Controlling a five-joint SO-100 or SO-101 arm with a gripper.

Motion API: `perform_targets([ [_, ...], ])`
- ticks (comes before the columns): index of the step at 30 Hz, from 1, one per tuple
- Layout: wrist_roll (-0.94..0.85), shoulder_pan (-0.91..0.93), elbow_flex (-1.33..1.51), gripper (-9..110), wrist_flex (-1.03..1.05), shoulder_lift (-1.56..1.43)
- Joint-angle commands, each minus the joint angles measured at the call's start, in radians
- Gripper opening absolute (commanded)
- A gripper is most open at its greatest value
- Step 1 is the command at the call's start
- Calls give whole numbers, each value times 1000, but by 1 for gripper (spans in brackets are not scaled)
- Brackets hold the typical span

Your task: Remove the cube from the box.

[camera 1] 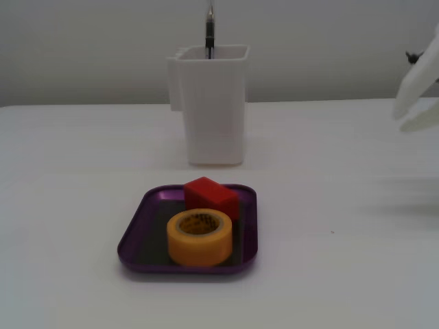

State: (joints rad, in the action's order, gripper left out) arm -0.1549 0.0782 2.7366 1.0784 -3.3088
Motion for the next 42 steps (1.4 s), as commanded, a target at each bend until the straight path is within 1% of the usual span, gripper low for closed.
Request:
perform_targets([
  [1,-169,9,-132,0,-6,189],
  [5,-204,9,-321,8,-5,577],
  [11,-207,-3,-727,18,-5,1121],
  [17,-210,-3,-1124,20,-5,1560],
  [22,-213,-2,-1419,20,32,1847],
  [27,-259,-3,-1638,20,94,2074],
  [32,-270,-35,-1789,20,137,2215],
  [37,-270,-37,-1878,20,181,2275],
  [42,-270,-38,-1888,20,190,2286],
])
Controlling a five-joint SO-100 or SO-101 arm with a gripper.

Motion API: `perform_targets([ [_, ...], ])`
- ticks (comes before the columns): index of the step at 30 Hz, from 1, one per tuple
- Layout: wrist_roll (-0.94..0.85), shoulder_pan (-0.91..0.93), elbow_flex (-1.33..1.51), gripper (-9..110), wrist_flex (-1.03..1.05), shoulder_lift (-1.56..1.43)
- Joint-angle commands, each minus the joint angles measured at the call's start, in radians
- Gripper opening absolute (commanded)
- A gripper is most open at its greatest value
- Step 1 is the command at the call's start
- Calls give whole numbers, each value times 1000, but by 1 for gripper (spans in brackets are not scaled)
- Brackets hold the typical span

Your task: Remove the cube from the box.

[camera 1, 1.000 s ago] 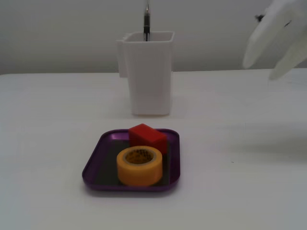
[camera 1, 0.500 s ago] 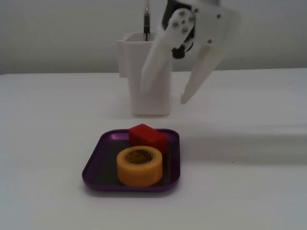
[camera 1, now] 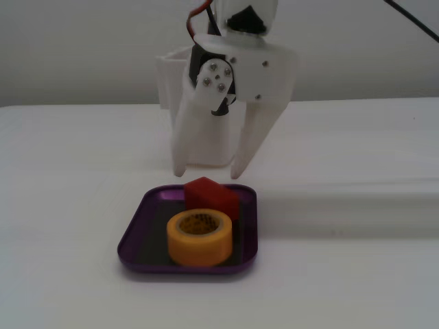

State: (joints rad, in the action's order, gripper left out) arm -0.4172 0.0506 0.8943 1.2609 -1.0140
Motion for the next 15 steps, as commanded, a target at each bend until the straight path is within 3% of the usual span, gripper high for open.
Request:
perform_targets([
  [1,-8,-11,-46,20,8,-8],
  [15,-2,-48,-31,19,-8,-5],
])
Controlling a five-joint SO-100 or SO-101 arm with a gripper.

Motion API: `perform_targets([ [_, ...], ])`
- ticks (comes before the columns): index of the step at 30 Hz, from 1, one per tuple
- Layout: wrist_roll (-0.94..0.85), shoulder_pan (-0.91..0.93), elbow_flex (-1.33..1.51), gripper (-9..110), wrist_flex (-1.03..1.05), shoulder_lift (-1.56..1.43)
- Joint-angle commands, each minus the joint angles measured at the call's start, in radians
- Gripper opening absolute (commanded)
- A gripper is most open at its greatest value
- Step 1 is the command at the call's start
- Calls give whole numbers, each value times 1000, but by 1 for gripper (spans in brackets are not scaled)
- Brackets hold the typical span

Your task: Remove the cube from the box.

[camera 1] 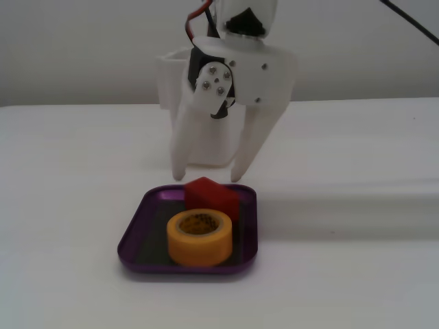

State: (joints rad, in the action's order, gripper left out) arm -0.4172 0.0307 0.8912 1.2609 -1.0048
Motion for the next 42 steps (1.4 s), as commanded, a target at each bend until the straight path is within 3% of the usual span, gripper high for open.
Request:
perform_targets([
  [1,-2,-35,-26,19,-8,-12],
  [19,2,-41,-41,19,-8,121],
  [42,-11,-40,-32,19,15,32],
])
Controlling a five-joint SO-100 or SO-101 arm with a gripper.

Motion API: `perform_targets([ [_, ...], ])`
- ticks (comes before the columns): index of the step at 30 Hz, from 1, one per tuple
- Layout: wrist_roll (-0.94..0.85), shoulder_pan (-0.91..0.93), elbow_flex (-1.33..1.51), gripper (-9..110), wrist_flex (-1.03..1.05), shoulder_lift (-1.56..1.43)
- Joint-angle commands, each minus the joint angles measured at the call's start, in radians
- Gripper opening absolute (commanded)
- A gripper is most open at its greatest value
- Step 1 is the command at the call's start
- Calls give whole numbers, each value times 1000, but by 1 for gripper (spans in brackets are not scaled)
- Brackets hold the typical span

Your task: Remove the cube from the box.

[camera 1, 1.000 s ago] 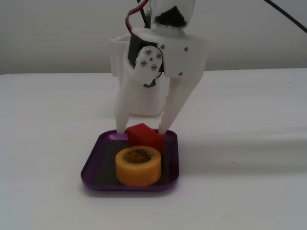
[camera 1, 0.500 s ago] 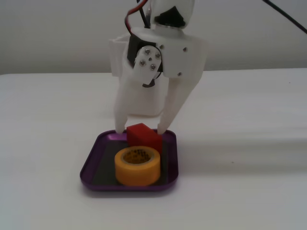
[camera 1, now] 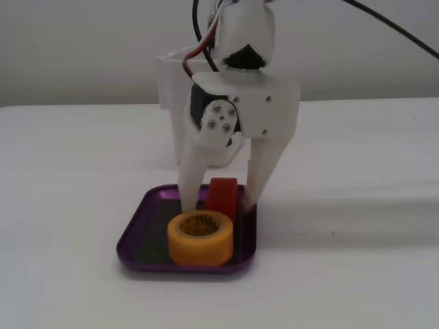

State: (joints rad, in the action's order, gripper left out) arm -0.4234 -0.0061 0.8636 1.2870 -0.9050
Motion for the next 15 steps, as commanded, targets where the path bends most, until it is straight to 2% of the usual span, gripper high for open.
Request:
perform_targets([
  [1,-5,-3,-3,19,-12,-67],
  [4,-6,0,-2,18,-12,-67],
  [10,2,0,-14,5,-12,-67],
  [15,6,0,-15,-1,-11,-80],
])
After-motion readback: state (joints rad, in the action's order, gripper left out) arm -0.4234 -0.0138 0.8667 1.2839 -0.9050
